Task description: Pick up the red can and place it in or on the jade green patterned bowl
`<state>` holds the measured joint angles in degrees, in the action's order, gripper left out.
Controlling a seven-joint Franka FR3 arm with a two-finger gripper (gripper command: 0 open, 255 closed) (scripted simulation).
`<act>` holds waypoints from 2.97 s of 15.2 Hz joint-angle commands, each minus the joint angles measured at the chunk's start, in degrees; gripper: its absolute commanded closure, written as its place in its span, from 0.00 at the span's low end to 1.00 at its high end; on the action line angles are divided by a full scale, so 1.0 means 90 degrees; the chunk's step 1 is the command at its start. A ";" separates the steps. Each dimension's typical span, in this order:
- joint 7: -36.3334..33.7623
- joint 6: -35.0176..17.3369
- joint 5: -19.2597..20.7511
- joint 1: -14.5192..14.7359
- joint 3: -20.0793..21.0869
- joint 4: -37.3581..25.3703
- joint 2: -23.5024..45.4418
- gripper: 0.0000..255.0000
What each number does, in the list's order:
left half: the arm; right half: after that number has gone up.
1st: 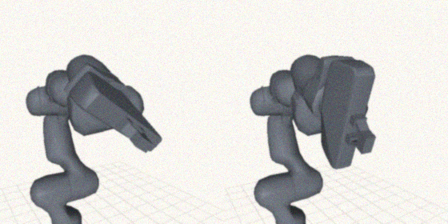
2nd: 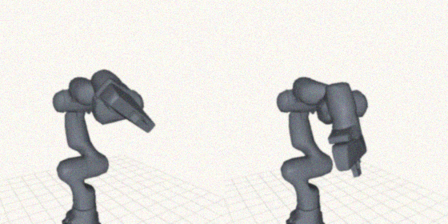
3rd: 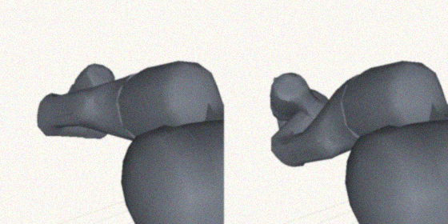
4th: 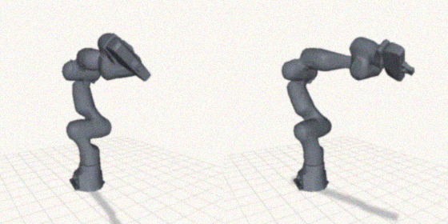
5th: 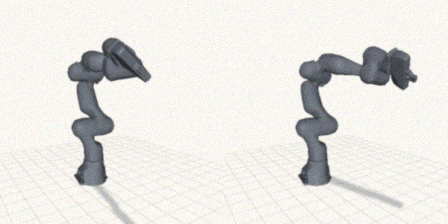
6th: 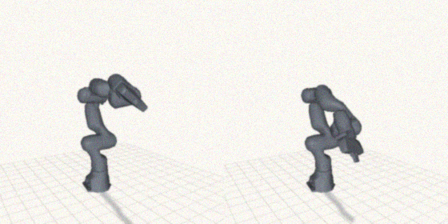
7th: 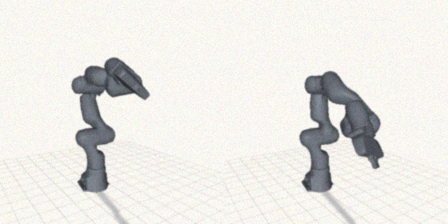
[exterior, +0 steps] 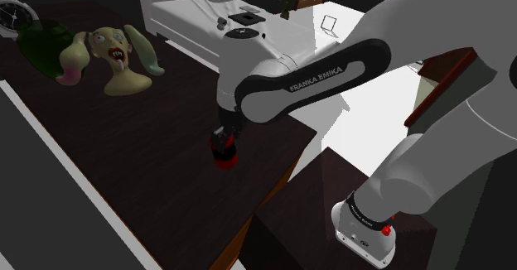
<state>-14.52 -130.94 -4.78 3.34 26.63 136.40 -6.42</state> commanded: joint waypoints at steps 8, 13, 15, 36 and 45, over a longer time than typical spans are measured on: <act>0.0144 0.0823 -0.0182 0.0016 -0.0088 -0.0390 -0.0465 1.00; 0.0191 0.1272 -0.0236 0.0019 -0.0139 -0.0657 -0.0658 1.00; 0.0205 0.1450 -0.0251 0.0019 -0.0159 -0.0773 -0.0724 1.00; 0.2264 0.2345 0.0152 -0.0917 -0.1556 -0.1768 -0.0504 1.00; 0.3408 0.2666 0.0393 -0.1489 -0.2239 -0.2907 0.0356 1.00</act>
<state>14.60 -106.92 -1.47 -9.32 7.34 111.46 -4.45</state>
